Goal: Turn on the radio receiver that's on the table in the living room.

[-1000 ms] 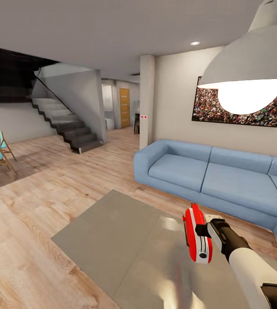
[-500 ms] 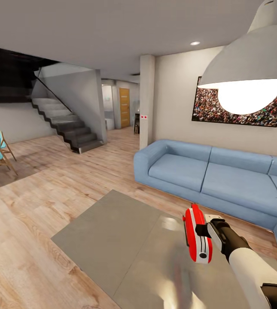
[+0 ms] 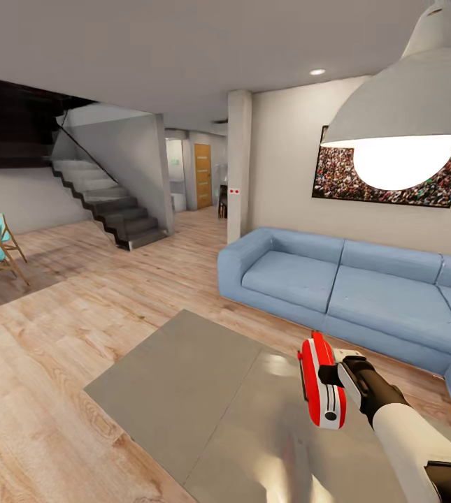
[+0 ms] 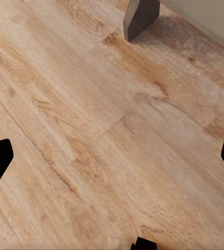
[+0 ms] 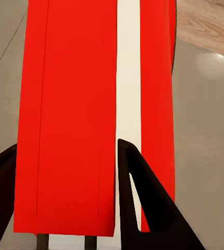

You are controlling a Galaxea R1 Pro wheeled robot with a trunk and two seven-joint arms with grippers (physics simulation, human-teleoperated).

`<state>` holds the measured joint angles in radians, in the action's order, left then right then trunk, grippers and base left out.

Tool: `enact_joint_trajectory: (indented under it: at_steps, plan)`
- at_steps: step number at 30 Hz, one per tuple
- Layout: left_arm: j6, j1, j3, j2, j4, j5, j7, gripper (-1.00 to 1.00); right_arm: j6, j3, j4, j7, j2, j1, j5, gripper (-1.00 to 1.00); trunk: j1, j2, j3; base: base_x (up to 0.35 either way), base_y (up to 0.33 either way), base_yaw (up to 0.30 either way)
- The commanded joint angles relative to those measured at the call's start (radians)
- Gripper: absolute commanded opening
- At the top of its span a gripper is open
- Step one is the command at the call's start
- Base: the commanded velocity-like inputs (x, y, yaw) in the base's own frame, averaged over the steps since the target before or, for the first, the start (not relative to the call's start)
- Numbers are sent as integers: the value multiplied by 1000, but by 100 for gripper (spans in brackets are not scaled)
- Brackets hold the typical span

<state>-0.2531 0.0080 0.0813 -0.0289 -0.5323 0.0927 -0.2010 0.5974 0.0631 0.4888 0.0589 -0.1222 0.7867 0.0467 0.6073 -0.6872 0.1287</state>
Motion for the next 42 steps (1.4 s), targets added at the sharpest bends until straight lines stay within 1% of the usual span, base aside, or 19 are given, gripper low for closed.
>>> enact_joint_trajectory:
  at_steps: [1,41,42]
  plan:
    - [0,0,0,0,0,0,0,100,0,0,1,0,0,0,-2,-100,-4,7,-3,0,0,0]
    - [0,0,0,0,0,1,0,100,-1,0,1,-4,1,0,-4,-100,-157,287,-129,0,0,0]
    - [0,0,0,0,0,1,0,100,-1,0,1,-4,1,0,-4,-100,-157,287,-129,0,0,0]
